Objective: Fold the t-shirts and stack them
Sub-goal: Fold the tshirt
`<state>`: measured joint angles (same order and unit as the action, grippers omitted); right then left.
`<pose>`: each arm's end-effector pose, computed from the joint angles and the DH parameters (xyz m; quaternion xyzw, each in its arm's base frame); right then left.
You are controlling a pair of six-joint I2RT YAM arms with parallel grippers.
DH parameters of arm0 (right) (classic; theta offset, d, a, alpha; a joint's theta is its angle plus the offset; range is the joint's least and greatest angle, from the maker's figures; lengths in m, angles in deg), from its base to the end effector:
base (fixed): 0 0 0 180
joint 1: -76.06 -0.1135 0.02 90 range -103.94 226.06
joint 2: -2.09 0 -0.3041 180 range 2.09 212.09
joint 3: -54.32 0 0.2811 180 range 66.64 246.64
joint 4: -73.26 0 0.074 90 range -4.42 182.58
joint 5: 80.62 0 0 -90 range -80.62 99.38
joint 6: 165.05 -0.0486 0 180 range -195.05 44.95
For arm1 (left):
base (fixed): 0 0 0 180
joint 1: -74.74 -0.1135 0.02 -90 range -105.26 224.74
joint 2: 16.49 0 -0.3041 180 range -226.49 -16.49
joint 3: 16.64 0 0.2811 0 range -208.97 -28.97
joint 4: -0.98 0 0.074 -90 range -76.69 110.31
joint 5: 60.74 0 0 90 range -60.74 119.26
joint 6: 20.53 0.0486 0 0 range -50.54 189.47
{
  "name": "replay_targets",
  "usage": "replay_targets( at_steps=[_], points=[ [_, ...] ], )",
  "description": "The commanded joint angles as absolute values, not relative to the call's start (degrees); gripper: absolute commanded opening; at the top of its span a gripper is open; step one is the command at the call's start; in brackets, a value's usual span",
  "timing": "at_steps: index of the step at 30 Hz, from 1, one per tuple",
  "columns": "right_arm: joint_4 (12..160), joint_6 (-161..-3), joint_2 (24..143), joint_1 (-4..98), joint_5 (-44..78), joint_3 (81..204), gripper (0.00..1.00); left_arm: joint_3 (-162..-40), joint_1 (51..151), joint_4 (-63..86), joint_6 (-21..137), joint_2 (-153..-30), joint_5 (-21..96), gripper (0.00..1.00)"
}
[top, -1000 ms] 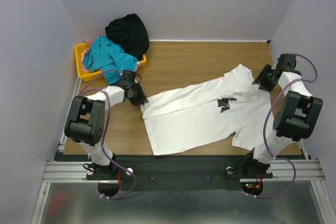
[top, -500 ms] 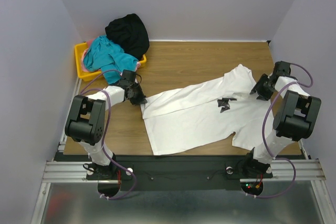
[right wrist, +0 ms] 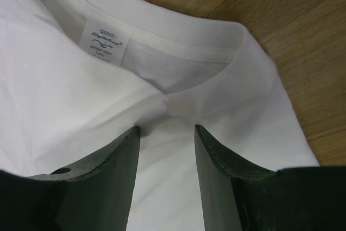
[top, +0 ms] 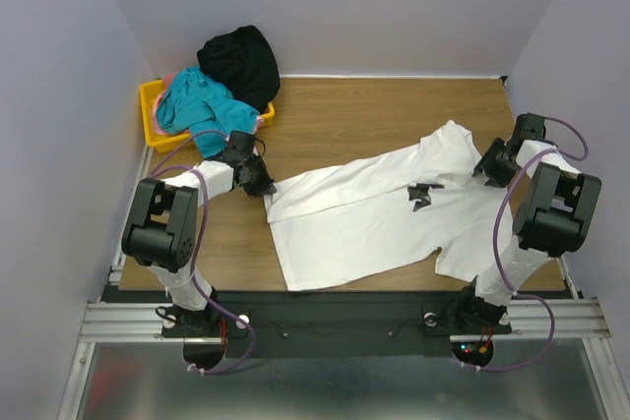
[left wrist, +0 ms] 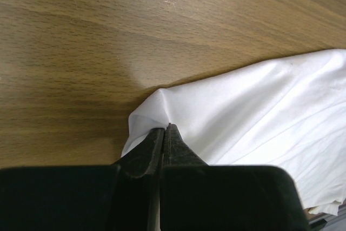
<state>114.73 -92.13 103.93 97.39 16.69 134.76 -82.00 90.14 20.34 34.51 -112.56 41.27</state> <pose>0.3747 -0.1397 0.1998 0.3050 0.9211 0.0532 0.2362 0.3558 -0.1085 0.1791 -0.1236 0.9272 -0.2335 0.2655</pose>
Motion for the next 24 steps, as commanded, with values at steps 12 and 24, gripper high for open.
replay_targets(
  at_steps=[12,24],
  points=[
    [112.91,-90.87,107.47,98.48,16.41,138.45,0.32,-83.19,90.47,19.37,34.40,-111.67,41.82,0.00],
    [113.35,-91.75,104.31,98.74,13.43,136.96,0.00,-83.72,88.63,21.22,36.33,-110.27,42.09,0.00]
  ],
)
